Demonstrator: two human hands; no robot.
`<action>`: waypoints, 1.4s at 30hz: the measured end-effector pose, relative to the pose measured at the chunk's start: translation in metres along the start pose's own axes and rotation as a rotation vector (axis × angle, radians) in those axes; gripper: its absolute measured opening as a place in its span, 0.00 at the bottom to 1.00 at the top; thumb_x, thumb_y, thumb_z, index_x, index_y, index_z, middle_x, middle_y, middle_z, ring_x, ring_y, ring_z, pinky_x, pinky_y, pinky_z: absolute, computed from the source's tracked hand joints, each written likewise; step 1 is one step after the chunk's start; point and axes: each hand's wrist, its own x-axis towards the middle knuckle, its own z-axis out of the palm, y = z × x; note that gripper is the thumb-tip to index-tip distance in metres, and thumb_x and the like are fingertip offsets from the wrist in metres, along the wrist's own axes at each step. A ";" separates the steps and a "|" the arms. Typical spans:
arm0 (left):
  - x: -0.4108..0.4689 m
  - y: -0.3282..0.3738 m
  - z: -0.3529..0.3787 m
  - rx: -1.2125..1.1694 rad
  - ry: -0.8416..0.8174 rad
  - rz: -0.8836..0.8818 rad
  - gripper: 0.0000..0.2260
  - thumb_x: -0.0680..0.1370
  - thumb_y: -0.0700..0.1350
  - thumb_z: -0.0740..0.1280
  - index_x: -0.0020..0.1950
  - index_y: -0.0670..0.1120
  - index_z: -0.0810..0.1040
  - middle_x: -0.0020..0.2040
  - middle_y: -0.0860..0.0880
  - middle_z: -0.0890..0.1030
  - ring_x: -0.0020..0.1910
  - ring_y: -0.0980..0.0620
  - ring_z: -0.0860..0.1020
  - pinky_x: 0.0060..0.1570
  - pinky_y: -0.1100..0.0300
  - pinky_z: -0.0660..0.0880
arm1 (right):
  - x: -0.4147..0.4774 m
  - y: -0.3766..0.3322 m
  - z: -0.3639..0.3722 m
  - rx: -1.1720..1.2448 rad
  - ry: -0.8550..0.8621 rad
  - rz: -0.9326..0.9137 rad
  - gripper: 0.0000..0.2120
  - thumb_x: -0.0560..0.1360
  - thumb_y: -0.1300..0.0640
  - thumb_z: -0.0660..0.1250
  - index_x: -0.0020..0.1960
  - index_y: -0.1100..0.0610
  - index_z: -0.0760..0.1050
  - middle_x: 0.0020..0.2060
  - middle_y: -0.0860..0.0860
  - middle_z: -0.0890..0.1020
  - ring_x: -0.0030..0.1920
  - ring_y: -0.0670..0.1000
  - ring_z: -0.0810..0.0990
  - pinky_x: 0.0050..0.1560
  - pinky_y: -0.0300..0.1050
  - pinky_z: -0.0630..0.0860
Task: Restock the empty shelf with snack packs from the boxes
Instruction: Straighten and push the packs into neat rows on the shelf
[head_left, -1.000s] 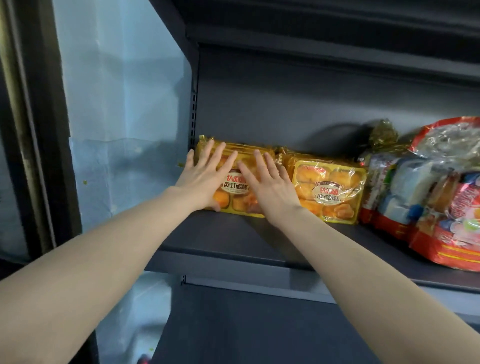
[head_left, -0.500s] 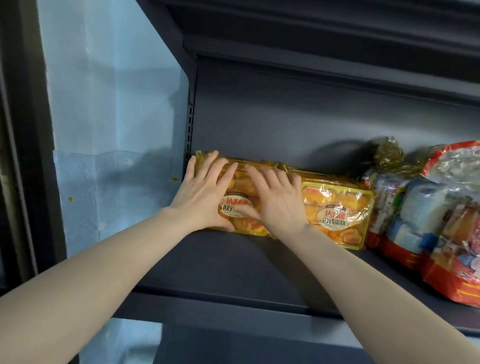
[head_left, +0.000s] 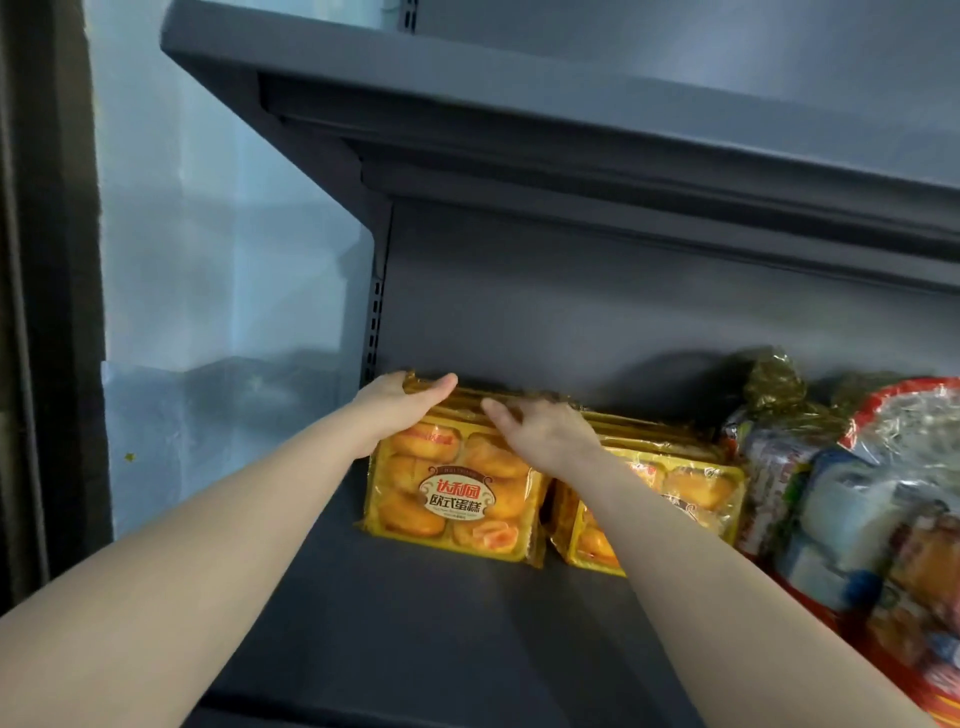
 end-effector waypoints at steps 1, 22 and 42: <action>0.001 -0.003 0.002 -0.029 0.004 0.015 0.40 0.69 0.72 0.66 0.75 0.52 0.67 0.66 0.47 0.77 0.62 0.44 0.77 0.60 0.45 0.77 | -0.001 -0.002 0.004 0.005 0.019 -0.022 0.34 0.79 0.29 0.46 0.66 0.50 0.76 0.59 0.54 0.81 0.61 0.57 0.78 0.61 0.53 0.75; 0.027 -0.009 0.009 -0.317 -0.054 -0.045 0.42 0.73 0.68 0.67 0.80 0.57 0.51 0.77 0.45 0.63 0.71 0.40 0.68 0.67 0.39 0.69 | -0.045 0.004 0.039 -0.415 0.210 -0.422 0.50 0.69 0.21 0.54 0.80 0.49 0.47 0.77 0.56 0.62 0.76 0.62 0.60 0.75 0.68 0.50; -0.060 -0.053 0.061 1.186 0.378 0.820 0.59 0.66 0.64 0.75 0.80 0.44 0.40 0.80 0.39 0.49 0.80 0.40 0.45 0.77 0.39 0.47 | -0.057 0.045 0.073 -0.575 0.395 -0.419 0.56 0.71 0.38 0.72 0.81 0.55 0.39 0.79 0.64 0.45 0.79 0.66 0.44 0.77 0.64 0.51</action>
